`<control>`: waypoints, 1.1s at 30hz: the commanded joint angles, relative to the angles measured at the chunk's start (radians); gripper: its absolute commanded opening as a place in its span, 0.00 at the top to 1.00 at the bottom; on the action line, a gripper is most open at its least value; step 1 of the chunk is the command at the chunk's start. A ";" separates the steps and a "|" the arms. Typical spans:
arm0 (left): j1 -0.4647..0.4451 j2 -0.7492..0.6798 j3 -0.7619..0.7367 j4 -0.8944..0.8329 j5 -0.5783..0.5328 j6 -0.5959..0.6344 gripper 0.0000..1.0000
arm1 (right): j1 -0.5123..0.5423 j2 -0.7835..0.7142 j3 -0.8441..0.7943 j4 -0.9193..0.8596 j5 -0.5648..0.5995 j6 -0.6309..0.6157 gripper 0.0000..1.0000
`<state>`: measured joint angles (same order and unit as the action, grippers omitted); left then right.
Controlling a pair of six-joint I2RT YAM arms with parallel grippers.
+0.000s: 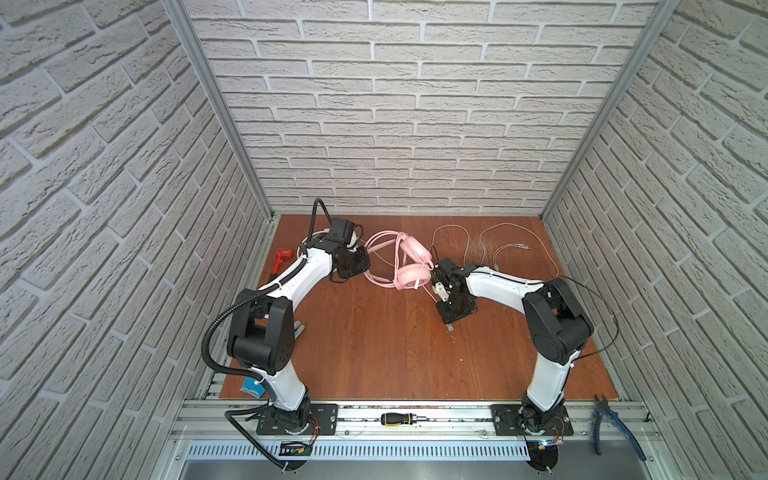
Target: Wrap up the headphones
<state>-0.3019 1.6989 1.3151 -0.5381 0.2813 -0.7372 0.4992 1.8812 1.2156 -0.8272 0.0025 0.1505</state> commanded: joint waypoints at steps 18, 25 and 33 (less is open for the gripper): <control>0.007 -0.005 -0.004 0.104 0.049 -0.086 1.00 | 0.039 -0.049 -0.152 0.049 -0.013 0.064 0.89; 0.011 -0.023 -0.022 0.123 0.043 -0.114 1.00 | 0.040 -0.134 -0.181 0.080 -0.011 0.083 0.94; 0.027 -0.042 -0.083 0.198 0.060 -0.200 1.00 | 0.041 -0.222 -0.218 0.092 0.023 0.054 0.94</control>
<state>-0.2924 1.7008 1.2461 -0.4671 0.2874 -0.8677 0.5293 1.7187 1.0161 -0.7261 0.0055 0.2123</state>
